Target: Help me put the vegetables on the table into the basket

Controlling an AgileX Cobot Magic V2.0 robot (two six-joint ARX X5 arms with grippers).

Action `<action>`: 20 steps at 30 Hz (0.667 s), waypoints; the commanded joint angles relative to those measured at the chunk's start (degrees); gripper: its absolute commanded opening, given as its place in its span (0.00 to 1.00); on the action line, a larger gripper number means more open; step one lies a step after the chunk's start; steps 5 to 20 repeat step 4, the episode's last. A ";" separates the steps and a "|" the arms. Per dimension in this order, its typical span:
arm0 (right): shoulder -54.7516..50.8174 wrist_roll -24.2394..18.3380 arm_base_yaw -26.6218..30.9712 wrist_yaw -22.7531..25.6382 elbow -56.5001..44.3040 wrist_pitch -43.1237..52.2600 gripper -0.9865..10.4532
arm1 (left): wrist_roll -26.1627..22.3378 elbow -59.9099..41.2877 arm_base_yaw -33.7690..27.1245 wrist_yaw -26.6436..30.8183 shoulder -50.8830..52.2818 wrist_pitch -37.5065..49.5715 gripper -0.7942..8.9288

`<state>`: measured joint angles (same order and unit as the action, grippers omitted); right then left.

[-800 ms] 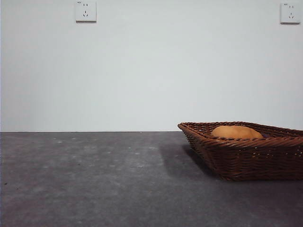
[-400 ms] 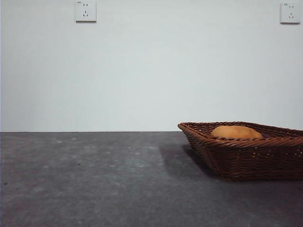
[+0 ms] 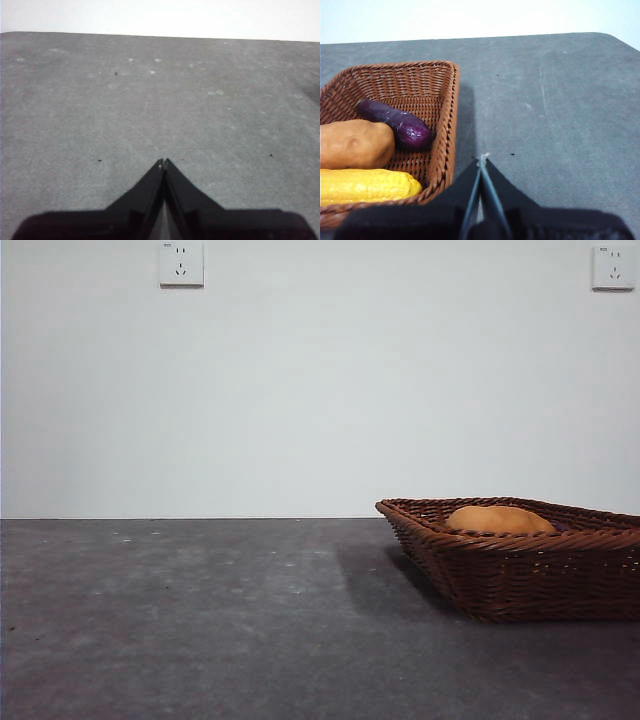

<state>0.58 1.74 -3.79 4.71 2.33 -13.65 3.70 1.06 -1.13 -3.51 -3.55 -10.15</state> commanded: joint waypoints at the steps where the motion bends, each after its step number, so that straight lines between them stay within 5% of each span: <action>1: -0.04 0.59 0.00 0.20 -0.46 0.42 0.09 | 0.35 -0.52 -0.20 0.13 0.00 0.55 0.08; 20: -0.04 0.61 0.00 0.20 -0.46 0.42 0.09 | 0.35 -0.52 -0.20 0.13 0.00 0.55 0.08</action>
